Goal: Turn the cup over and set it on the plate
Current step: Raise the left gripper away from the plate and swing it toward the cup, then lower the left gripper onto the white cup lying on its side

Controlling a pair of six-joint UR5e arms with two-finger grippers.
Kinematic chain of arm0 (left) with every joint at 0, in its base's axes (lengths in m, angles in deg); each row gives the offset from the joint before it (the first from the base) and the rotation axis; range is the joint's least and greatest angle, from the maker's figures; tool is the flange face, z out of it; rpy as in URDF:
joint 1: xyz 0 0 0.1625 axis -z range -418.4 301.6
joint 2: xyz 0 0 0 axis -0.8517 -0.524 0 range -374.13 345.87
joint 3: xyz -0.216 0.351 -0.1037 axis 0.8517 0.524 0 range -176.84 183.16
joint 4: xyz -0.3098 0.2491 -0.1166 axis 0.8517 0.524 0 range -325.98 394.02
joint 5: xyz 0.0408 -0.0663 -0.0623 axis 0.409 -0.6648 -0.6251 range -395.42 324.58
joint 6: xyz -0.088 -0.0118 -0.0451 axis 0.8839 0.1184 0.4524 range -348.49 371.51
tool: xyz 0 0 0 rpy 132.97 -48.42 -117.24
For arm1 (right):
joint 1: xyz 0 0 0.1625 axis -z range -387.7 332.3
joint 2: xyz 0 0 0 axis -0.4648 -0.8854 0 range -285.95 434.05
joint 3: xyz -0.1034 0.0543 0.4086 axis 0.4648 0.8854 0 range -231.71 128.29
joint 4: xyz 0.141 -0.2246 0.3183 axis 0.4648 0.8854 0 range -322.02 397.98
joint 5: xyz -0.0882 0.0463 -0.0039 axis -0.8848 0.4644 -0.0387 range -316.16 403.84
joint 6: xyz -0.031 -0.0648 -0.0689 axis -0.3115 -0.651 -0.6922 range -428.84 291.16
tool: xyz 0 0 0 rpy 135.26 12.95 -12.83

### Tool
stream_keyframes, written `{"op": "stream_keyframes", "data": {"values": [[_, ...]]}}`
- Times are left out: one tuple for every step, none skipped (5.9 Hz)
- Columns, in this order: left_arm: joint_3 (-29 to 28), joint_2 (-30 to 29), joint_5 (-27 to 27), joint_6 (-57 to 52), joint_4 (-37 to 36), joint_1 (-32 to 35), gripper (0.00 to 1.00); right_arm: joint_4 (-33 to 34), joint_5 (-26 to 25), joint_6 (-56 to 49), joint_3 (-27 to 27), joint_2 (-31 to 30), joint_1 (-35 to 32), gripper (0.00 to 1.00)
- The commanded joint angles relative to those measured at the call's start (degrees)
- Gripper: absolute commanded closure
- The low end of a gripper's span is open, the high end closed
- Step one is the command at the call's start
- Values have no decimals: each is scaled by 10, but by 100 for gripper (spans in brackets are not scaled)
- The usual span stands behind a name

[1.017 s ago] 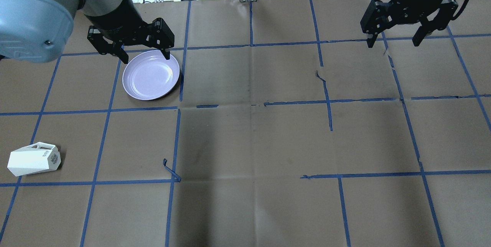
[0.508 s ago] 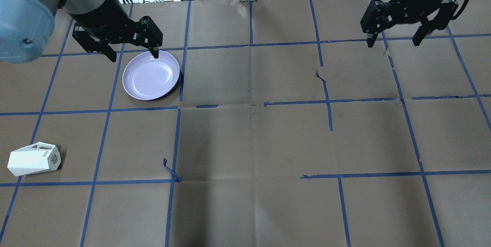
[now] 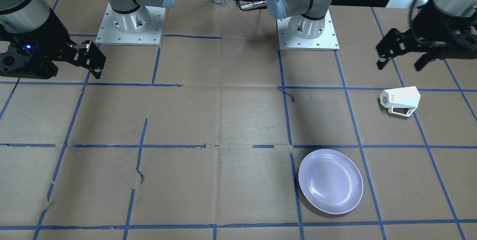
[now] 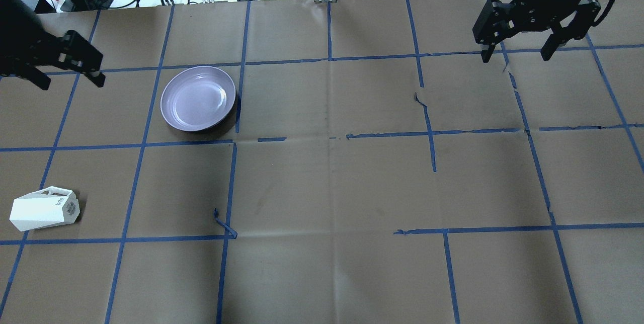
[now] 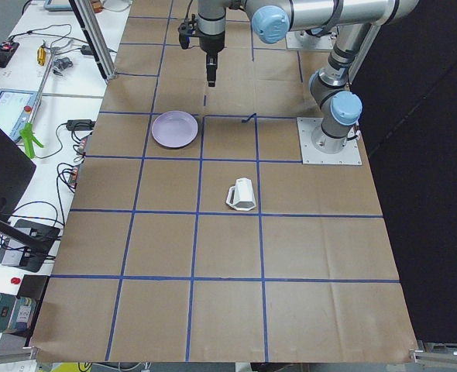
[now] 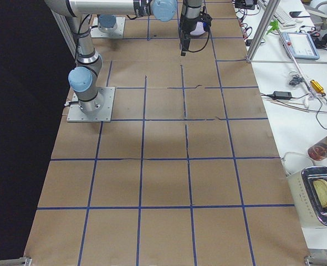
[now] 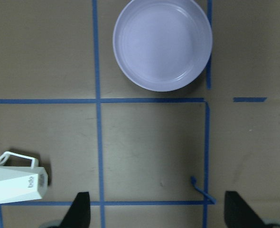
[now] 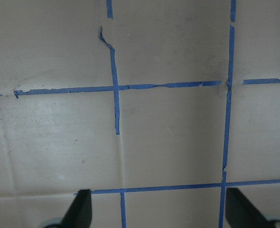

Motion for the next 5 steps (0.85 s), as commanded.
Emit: {"op": "stream_keyframes", "data": {"values": [[-1,-17,-3,-254,1,-204,1,0,0,0,0,0,0,0],[-7,-47,-3,-362,-8,-283,1,0,0,0,0,0,0,0],[-7,-79,-4,-443,-43,-342,1,0,0,0,0,0,0,0],[-7,-95,-5,-479,-49,-372,1,0,0,0,0,0,0,0],[-5,-100,-7,-481,-47,-376,1,0,0,0,0,0,-1,0]]}}
